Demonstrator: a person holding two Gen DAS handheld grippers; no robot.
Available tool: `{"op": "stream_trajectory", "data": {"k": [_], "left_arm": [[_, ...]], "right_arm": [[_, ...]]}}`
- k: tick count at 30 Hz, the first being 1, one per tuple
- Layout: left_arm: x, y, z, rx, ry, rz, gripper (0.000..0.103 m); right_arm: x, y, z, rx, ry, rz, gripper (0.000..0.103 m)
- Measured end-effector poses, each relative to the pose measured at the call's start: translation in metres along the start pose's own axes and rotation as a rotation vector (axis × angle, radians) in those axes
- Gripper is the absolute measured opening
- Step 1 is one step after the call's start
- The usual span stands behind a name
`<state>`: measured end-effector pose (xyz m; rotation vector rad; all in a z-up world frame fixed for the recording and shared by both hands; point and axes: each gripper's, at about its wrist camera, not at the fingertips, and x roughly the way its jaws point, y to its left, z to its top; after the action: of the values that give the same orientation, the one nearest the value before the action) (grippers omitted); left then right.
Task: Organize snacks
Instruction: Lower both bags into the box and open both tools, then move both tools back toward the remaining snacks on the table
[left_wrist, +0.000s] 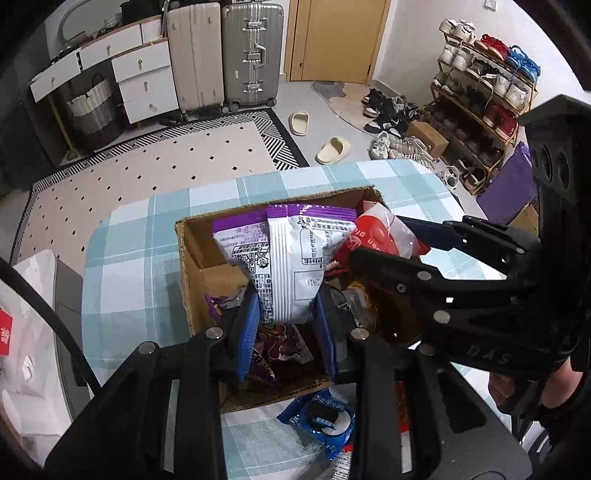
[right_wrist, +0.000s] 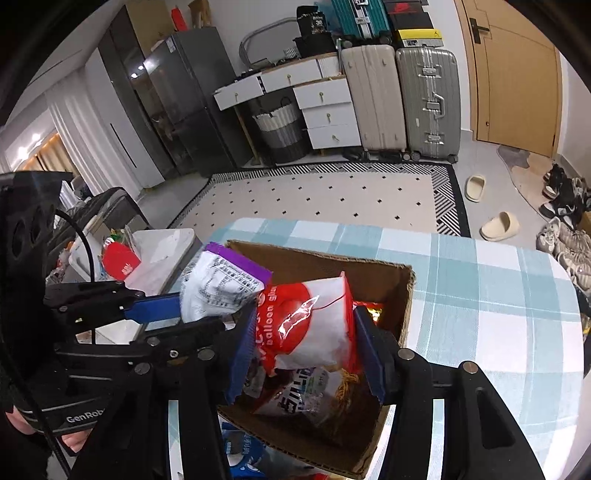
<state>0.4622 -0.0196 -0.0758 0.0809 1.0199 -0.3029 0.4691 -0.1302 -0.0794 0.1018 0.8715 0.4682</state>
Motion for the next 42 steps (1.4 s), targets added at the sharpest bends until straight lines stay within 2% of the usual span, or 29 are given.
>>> {"op": "stream_trajectory", "data": {"k": [5, 7, 12, 15, 17, 18, 25, 33, 37, 42], "left_arm": [[-0.009, -0.006, -0.006, -0.002, -0.018, 0.009, 0.026], [-0.011, -0.009, -0.007, 0.003, -0.018, 0.023, 0.031], [-0.031, -0.012, -0.014, 0.009, -0.030, 0.046, 0.031], [-0.047, -0.012, -0.019, 0.010, -0.057, 0.061, 0.041], [-0.057, -0.013, -0.021, 0.009, -0.078, 0.075, 0.048], [-0.063, -0.013, -0.023, 0.010, -0.090, 0.082, 0.051], [-0.106, -0.015, -0.049, -0.001, -0.180, 0.124, 0.064], [-0.155, -0.025, -0.099, -0.009, -0.291, 0.175, 0.080], [-0.171, -0.033, -0.128, -0.015, -0.315, 0.181, 0.081], [-0.194, -0.043, -0.165, -0.023, -0.344, 0.190, 0.083]], "right_arm": [[0.005, -0.001, -0.002, -0.002, 0.026, -0.011, 0.055], [0.003, 0.000, -0.003, -0.003, 0.023, -0.018, 0.055], [-0.008, 0.004, -0.005, -0.020, 0.002, -0.036, 0.057], [-0.018, 0.004, -0.006, -0.009, -0.010, -0.028, 0.060], [-0.027, 0.005, -0.006, -0.013, -0.033, -0.022, 0.075], [-0.031, 0.006, -0.007, -0.020, -0.043, -0.024, 0.077], [-0.063, 0.013, -0.015, -0.019, -0.101, -0.012, 0.077], [-0.112, 0.022, -0.055, 0.007, -0.187, 0.037, 0.084], [-0.139, 0.033, -0.089, 0.013, -0.246, 0.065, 0.094], [-0.150, 0.041, -0.123, 0.038, -0.224, 0.086, 0.097]]}}
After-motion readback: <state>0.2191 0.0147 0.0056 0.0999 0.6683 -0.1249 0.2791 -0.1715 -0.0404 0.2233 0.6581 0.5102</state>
